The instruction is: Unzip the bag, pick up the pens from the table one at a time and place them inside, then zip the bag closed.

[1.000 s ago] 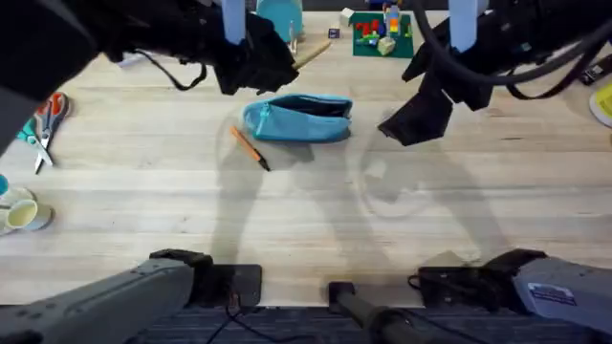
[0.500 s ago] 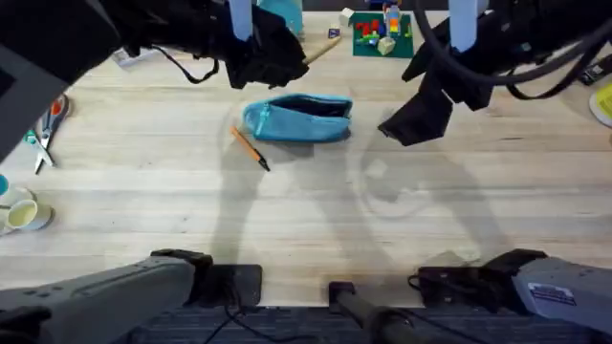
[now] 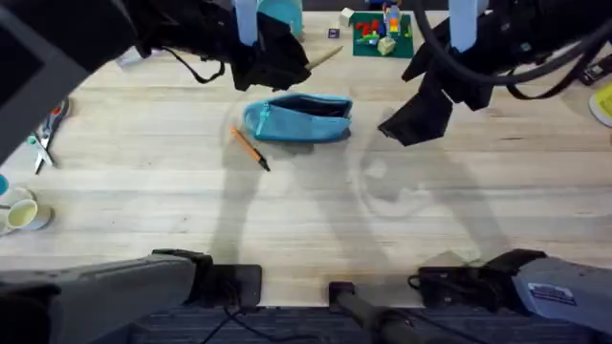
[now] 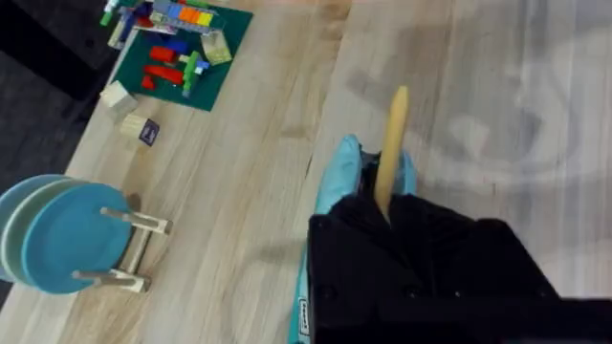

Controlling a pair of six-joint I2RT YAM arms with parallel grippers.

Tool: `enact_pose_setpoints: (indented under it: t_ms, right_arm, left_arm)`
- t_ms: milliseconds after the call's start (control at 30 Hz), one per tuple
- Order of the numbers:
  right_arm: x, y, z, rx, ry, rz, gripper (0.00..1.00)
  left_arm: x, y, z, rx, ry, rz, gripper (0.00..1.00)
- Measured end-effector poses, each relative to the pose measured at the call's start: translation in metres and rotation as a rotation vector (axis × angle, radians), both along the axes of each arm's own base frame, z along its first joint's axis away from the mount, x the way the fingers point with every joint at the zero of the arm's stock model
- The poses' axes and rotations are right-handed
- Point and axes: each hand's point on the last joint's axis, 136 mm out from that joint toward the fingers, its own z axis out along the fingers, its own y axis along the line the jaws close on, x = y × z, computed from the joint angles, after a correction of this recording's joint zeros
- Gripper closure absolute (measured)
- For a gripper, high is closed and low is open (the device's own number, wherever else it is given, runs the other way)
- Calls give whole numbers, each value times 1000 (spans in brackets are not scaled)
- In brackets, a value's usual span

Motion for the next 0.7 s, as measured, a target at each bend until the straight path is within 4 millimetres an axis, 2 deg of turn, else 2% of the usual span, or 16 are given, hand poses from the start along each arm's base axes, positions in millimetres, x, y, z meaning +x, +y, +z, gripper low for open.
enact_pose_setpoints:
  t_ms: [300,700]
  right_arm:
    - [0,0,0,0,0,0,4]
    - [0,0,0,0,0,0,5]
  left_arm:
    - [9,-4,-25,-3,60,-25,958]
    - [10,-5,-31,-2,75,-31,958]
